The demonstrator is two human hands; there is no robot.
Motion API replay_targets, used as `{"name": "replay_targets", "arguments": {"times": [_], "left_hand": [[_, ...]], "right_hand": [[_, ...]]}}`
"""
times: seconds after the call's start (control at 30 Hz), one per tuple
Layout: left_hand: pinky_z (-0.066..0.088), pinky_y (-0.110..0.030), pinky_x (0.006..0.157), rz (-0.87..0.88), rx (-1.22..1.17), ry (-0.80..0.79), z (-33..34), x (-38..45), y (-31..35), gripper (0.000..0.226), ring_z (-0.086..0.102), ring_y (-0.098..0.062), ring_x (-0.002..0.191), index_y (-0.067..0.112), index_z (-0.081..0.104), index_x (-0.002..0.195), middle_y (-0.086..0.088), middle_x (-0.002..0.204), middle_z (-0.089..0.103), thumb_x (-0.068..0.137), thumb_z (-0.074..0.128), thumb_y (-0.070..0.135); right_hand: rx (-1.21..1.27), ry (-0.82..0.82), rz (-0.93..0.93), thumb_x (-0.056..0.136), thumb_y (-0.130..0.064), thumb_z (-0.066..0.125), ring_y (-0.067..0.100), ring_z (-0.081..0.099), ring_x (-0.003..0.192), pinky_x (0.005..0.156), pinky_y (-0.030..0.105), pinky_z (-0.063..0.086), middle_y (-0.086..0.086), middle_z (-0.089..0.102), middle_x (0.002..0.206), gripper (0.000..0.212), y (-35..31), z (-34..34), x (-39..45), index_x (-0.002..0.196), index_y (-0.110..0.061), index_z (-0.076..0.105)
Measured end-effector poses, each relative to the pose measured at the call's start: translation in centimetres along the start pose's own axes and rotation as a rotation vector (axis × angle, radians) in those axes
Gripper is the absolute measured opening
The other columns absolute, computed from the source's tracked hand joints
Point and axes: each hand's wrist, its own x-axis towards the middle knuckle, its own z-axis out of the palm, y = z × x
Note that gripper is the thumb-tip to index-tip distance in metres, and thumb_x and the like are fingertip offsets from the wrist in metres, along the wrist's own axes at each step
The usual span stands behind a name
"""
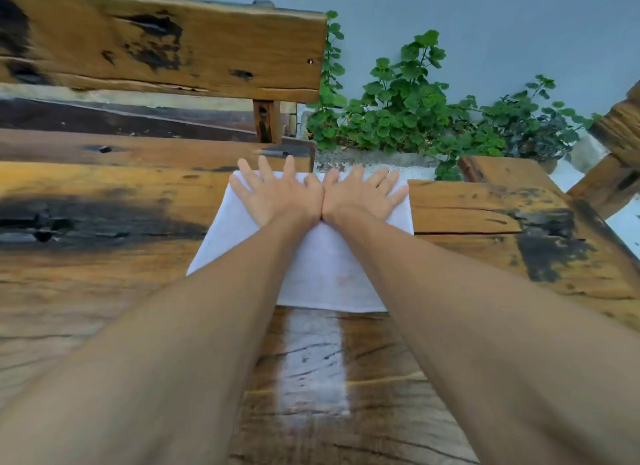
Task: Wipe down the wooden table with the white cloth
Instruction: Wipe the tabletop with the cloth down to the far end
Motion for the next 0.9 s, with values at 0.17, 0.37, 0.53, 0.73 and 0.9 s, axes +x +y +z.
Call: {"name": "replay_targets", "arguments": {"times": [0.17,0.37,0.53,0.73,0.9], "left_hand": [[-0.005,-0.057,0.123,0.283,0.060,-0.028,0.4,-3.2,-2.4,0.054,-0.008,-0.034,0.156,0.052,0.013,0.155,0.012,0.170,0.003,0.101,0.011,0.048],[-0.003,-0.054,0.124,0.378,0.005,-0.030,0.9,-11.2,-5.8,0.053,-0.005,-0.030,0.156,0.048,0.030,0.152,0.018,0.169,0.007,0.103,0.010,0.050],[-0.004,-0.053,0.124,0.390,-0.082,-0.049,1.1,-20.9,-8.4,0.067,-0.007,-0.029,0.157,0.047,0.025,0.154,0.016,0.169,0.007,0.094,-0.002,0.060],[-0.007,-0.050,0.125,0.390,-0.171,-0.085,1.8,-34.4,-13.1,0.076,-0.012,-0.024,0.157,0.041,0.029,0.154,0.016,0.169,0.005,0.090,-0.005,0.066],[-0.006,-0.048,0.125,0.362,-0.166,-0.107,1.0,-48.0,-17.1,0.071,-0.011,-0.025,0.157,0.041,0.016,0.158,0.011,0.170,0.005,0.093,-0.001,0.064]], "right_hand": [[-0.007,-0.022,-0.186,0.106,-0.049,0.009,0.027,-0.016,0.156,0.123,0.053,-0.014,0.009,-0.013,0.170,0.058,2.8,0.7,-3.9,0.162,-0.036,0.001],[-0.015,-0.011,-0.289,0.107,-0.047,0.009,0.020,-0.014,0.157,0.125,0.049,-0.010,-0.002,-0.012,0.171,0.055,6.8,1.7,-11.5,0.160,-0.040,-0.002],[-0.122,0.012,-0.330,0.103,-0.053,0.027,0.022,-0.014,0.157,0.124,0.049,-0.007,-0.001,-0.014,0.170,0.068,11.8,2.3,-20.1,0.160,-0.039,-0.007],[-0.062,-0.046,-0.269,0.103,-0.054,0.022,0.019,-0.017,0.156,0.124,0.046,-0.010,-0.001,-0.019,0.169,0.065,17.8,2.7,-33.4,0.159,-0.039,-0.009],[-0.073,-0.045,-0.127,0.106,-0.053,0.015,0.018,-0.014,0.157,0.126,0.044,-0.004,-0.001,-0.016,0.170,0.061,24.4,2.7,-46.6,0.159,-0.038,-0.011]]}}
